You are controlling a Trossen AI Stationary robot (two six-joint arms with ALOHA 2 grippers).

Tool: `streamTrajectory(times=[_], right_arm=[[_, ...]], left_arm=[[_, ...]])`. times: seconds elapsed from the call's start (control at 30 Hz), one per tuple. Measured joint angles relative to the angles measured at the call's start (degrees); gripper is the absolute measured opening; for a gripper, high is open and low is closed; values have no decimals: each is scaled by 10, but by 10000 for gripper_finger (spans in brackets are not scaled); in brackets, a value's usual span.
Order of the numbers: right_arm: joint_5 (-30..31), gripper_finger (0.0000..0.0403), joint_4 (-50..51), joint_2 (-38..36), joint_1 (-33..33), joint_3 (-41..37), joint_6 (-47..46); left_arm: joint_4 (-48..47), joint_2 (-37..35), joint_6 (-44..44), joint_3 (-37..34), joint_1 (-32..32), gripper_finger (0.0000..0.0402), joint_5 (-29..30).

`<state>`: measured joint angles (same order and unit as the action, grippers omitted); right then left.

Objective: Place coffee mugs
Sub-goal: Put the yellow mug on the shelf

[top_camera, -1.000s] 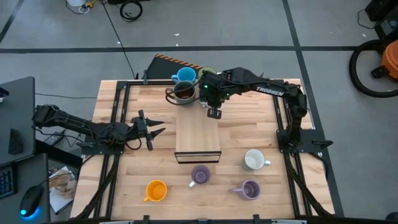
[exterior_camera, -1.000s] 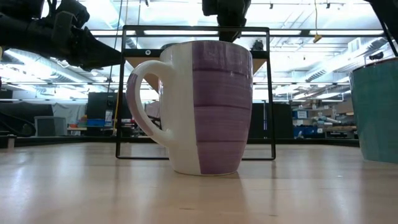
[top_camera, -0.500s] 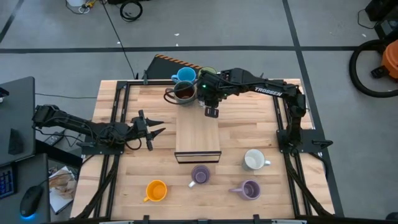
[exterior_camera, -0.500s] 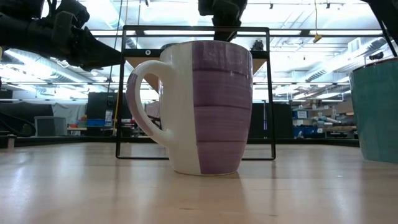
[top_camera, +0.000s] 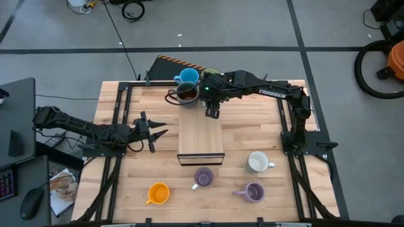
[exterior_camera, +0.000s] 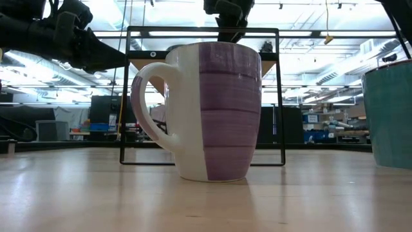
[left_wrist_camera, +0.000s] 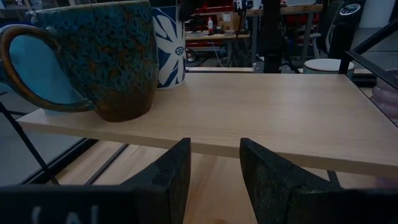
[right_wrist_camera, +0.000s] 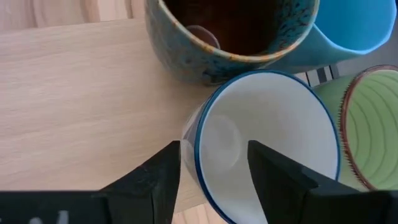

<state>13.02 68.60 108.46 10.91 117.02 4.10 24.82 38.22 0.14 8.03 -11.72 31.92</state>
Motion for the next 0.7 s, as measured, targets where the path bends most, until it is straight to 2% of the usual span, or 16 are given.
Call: streamTrajectory(times=[0.27,0.5,0.6,0.7], right_arm=[[25,197,-5,-25,-11,0,18],[26,224,-2,-51,-27,0,21],[31,237,14,-69,-45,0,24],[61,242,30,-94,-72,-2,25]], left_arm=[[0,0,0,0,0,144,0],[13,0,1,0,0,144,0],[30,0,-33,1,-1,144,-6],[35,0,-64,1,-1,144,-39]])
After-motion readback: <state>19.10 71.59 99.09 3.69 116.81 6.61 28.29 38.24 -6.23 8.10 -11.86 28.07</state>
